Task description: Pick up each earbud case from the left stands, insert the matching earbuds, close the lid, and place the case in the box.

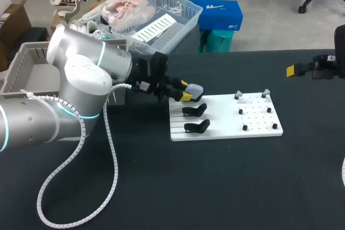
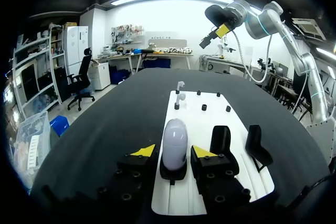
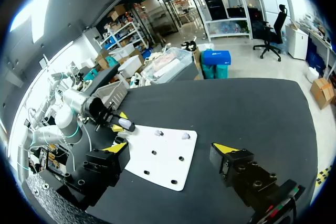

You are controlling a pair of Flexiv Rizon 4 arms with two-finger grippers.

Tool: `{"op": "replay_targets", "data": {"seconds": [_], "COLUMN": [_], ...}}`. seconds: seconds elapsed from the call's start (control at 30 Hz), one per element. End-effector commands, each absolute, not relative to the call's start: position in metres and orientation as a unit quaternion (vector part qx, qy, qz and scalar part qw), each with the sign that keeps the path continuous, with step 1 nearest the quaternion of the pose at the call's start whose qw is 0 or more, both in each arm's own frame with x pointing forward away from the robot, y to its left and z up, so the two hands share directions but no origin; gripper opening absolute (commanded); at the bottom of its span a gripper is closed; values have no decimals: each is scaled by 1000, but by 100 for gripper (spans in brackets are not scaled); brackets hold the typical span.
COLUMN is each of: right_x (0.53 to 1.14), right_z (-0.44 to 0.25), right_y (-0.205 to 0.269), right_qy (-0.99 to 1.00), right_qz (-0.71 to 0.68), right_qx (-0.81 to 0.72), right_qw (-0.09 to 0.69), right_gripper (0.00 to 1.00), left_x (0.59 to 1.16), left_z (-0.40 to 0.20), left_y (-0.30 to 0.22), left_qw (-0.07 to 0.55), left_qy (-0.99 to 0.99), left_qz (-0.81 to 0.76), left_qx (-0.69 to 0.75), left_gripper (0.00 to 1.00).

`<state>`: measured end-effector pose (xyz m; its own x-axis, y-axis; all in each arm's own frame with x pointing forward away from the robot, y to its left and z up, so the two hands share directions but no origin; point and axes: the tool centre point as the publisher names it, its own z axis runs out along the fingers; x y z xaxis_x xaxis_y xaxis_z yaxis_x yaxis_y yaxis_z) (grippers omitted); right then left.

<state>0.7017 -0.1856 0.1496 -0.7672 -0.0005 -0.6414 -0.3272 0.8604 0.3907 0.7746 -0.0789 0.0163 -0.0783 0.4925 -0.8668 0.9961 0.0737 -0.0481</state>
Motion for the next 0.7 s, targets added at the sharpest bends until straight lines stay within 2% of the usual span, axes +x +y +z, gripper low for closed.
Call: {"op": "replay_targets", "data": {"seconds": [0.03, 0.17, 0.47, 0.5, 0.53, 0.7], "right_x": [702, 702, 702, 702, 702, 702], "right_z": [150, 150, 150, 150, 150, 150], "right_y": [-186, -186, -186, -186, -186, -186], "right_qy": [907, 907, 907, 907, 907, 907], "right_qz": [248, 248, 248, 248, 248, 248], "right_qx": [-91, -91, -91, -91, -91, -91], "right_qw": [329, 329, 329, 329, 329, 329], "right_gripper": [100, 100, 100, 100, 100, 100], "left_x": [776, 775, 775, 775, 774, 774], "left_z": [15, 14, 12, 13, 15, 22], "left_y": [-79, -80, -79, -79, -78, -78], "left_qw": [351, 349, 347, 348, 349, 358], "left_qy": [642, 642, 644, 644, 643, 637], "left_qz": [-357, -357, -357, -357, -357, -353], "left_qx": [581, 582, 581, 581, 581, 584], "left_gripper": [42, 29, 23, 18, 2, 0]}}
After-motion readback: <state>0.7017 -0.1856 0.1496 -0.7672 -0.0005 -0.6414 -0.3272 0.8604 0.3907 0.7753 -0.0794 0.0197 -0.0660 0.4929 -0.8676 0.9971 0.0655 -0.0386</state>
